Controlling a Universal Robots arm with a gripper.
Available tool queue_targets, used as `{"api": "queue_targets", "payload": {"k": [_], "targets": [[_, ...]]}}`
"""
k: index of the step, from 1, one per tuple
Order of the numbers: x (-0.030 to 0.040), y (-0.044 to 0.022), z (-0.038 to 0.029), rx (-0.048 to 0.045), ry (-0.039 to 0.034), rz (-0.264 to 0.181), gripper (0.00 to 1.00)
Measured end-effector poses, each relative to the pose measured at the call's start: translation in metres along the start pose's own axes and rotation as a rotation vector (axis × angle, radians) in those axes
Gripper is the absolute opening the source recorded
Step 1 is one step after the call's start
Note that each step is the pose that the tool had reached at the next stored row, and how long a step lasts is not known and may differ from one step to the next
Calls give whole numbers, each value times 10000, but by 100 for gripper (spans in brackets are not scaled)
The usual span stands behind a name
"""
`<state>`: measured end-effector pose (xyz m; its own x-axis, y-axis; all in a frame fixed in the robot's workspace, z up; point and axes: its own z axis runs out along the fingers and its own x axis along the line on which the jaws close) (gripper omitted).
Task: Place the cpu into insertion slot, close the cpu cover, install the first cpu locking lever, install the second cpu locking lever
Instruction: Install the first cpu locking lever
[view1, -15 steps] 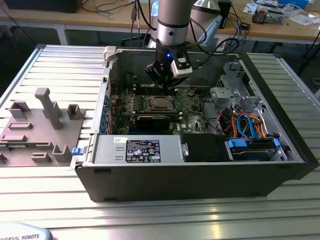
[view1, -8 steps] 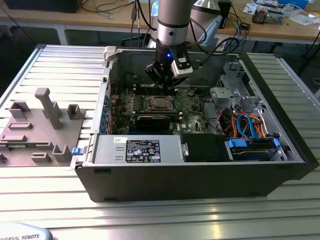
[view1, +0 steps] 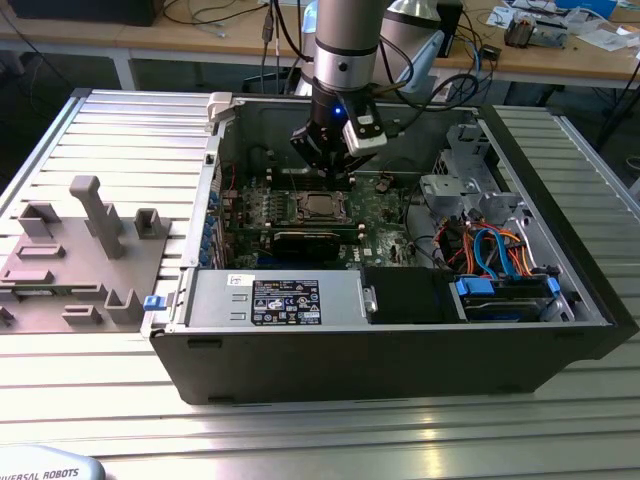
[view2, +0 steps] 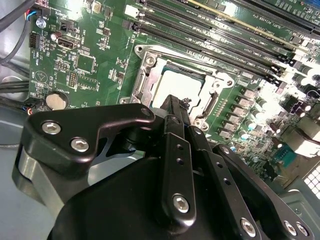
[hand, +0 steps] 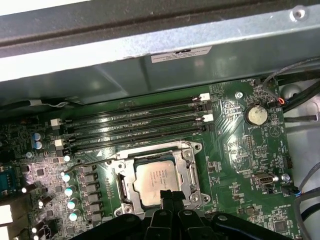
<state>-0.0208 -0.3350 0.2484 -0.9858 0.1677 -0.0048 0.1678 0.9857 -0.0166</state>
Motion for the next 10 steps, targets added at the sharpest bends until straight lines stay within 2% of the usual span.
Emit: {"api": "queue_targets", "payload": {"k": [10], "targets": [[0,0,0,-1,-3,-175,11]]}}
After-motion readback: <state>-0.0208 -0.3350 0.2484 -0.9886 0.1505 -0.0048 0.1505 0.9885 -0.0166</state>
